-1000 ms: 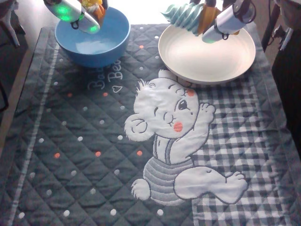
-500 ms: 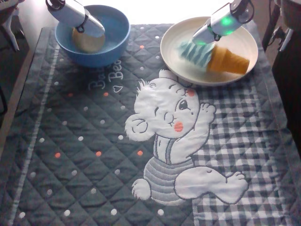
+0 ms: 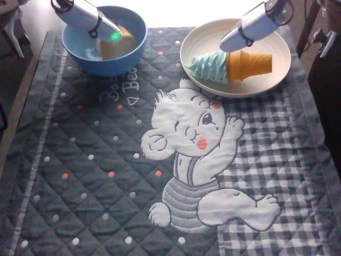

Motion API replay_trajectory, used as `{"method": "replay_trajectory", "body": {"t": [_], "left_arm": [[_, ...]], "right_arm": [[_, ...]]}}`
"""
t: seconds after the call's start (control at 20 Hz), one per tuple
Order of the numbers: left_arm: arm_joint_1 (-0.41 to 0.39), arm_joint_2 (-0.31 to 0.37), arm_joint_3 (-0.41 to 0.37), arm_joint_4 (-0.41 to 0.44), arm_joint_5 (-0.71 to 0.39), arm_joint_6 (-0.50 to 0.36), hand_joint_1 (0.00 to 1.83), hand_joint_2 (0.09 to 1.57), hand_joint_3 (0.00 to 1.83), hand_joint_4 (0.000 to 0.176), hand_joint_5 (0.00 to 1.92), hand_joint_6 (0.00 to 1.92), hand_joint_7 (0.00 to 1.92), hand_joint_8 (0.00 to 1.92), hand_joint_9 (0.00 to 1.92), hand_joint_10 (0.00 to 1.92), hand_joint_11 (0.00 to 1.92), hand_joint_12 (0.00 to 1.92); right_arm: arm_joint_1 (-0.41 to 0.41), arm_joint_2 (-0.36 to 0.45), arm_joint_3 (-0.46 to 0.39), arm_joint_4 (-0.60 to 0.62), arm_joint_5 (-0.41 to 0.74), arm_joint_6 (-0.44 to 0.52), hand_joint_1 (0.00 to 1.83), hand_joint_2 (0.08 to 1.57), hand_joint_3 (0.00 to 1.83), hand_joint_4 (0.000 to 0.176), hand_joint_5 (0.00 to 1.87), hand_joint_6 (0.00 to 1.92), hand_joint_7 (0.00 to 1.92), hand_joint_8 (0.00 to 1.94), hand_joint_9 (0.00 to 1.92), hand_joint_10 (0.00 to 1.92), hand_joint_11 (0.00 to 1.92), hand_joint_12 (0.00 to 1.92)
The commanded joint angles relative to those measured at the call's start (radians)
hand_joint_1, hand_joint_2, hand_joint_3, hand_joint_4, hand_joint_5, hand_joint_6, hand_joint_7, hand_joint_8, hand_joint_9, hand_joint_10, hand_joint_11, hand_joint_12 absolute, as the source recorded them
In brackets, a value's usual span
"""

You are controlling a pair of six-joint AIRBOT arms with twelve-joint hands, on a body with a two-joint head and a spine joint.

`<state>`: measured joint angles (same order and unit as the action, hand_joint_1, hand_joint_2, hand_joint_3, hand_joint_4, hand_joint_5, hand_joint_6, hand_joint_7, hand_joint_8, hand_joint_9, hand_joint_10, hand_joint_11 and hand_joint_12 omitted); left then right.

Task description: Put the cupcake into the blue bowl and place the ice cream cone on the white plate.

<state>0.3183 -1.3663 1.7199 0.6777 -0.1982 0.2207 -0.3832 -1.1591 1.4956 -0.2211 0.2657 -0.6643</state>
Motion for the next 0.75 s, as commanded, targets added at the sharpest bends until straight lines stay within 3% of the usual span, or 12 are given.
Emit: {"method": "replay_trajectory", "body": {"t": [0.0,0.1,0.15,0.2,0.25,0.3,0.35,0.4,0.45,0.5,0.6,0.7], "left_arm": [[-0.001,0.011,0.001,-0.014,-0.130,-0.026,1.02,0.92,0.00,0.060,0.37,0.00,0.25,0.00,0.22,0.00,0.00,0.64],[0.019,0.039,-0.009,-0.055,-0.208,-0.058,0.98,0.88,0.00,0.093,0.35,0.00,0.27,0.00,0.26,0.01,0.00,0.71],[0.021,0.059,-0.025,-0.069,-0.238,-0.059,0.95,0.86,0.00,0.108,0.28,0.00,0.23,0.01,0.20,0.01,0.00,0.55],[0.021,0.084,-0.050,-0.071,-0.265,-0.058,0.94,0.85,0.00,0.099,0.26,0.00,0.21,0.00,0.17,0.00,0.00,0.50],[0.020,0.119,-0.088,-0.090,-0.295,-0.037,0.93,0.83,0.00,0.113,0.24,0.00,0.18,0.00,0.13,0.00,0.00,0.46],[0.019,0.144,-0.114,-0.096,-0.318,-0.029,0.92,0.81,0.00,0.128,0.22,0.00,0.15,0.00,0.10,0.00,0.00,0.46],[0.017,0.167,-0.137,-0.096,-0.338,-0.023,0.88,0.80,0.00,0.122,0.19,0.00,0.16,0.00,0.11,0.01,0.01,0.46],[0.017,0.199,-0.167,-0.096,-0.366,-0.017,0.88,0.80,0.00,0.116,0.18,0.00,0.16,0.00,0.13,0.01,0.01,0.46],[0.017,0.220,-0.188,-0.096,-0.390,-0.016,0.90,0.79,0.00,0.109,0.16,0.00,0.14,0.00,0.12,0.01,0.00,0.35],[0.020,0.246,-0.212,-0.095,-0.411,-0.016,0.88,0.80,0.00,0.119,0.12,0.00,0.09,0.00,0.08,0.00,0.00,0.17],[0.027,0.289,-0.254,-0.095,-0.453,-0.015,0.84,0.79,0.00,0.132,0.12,0.01,0.10,0.00,0.09,0.01,0.02,0.17],[0.034,0.326,-0.293,-0.096,-0.486,-0.011,0.80,0.76,0.00,0.120,0.16,0.00,0.12,0.00,0.13,0.00,0.03,0.40]], "right_arm": [[0.018,0.013,-0.011,0.013,0.145,0.002,0.87,0.76,0.00,0.160,0.25,0.00,0.26,0.00,0.41,0.03,0.00,0.95],[0.018,0.046,-0.046,0.013,0.188,0.002,0.88,0.77,0.00,0.141,0.21,0.00,0.23,0.00,0.23,0.00,0.00,0.83],[0.018,0.068,-0.069,0.016,0.216,0.002,0.86,0.77,0.00,0.135,0.18,0.00,0.20,0.00,0.16,0.00,0.00,0.76],[0.018,0.091,-0.094,0.018,0.243,0.002,0.86,0.78,0.00,0.131,0.17,0.00,0.20,0.00,0.15,0.00,0.00,0.74],[0.018,0.120,-0.126,0.019,0.276,0.002,0.87,0.78,0.00,0.141,0.15,0.00,0.17,0.00,0.15,0.00,0.00,0.78],[0.017,0.137,-0.147,0.019,0.299,0.002,0.92,0.80,0.00,0.152,0.14,0.00,0.07,0.00,0.07,0.00,0.00,0.63],[0.017,0.156,-0.168,0.019,0.326,0.002,0.87,0.76,0.00,0.171,0.12,0.00,0.09,0.00,0.06,0.00,0.00,0.38],[0.015,0.183,-0.198,0.019,0.360,0.002,0.82,0.74,0.00,0.175,0.10,0.01,0.11,0.00,0.05,0.00,0.00,0.22],[0.012,0.203,-0.219,0.019,0.389,0.002,0.78,0.72,0.00,0.176,0.09,0.00,0.11,0.00,0.06,0.00,0.00,0.28],[0.008,0.225,-0.243,0.019,0.420,0.002,0.74,0.74,0.00,0.176,0.03,0.00,0.11,0.00,0.09,0.00,0.00,0.40],[0.002,0.265,-0.286,0.019,0.469,0.002,0.71,0.74,0.00,0.176,0.01,0.00,0.08,0.00,0.05,0.00,0.00,0.49],[-0.005,0.302,-0.327,0.019,0.512,-0.005,0.71,0.73,0.00,0.176,0.02,0.00,0.08,0.00,0.01,0.00,0.00,0.20]]}}
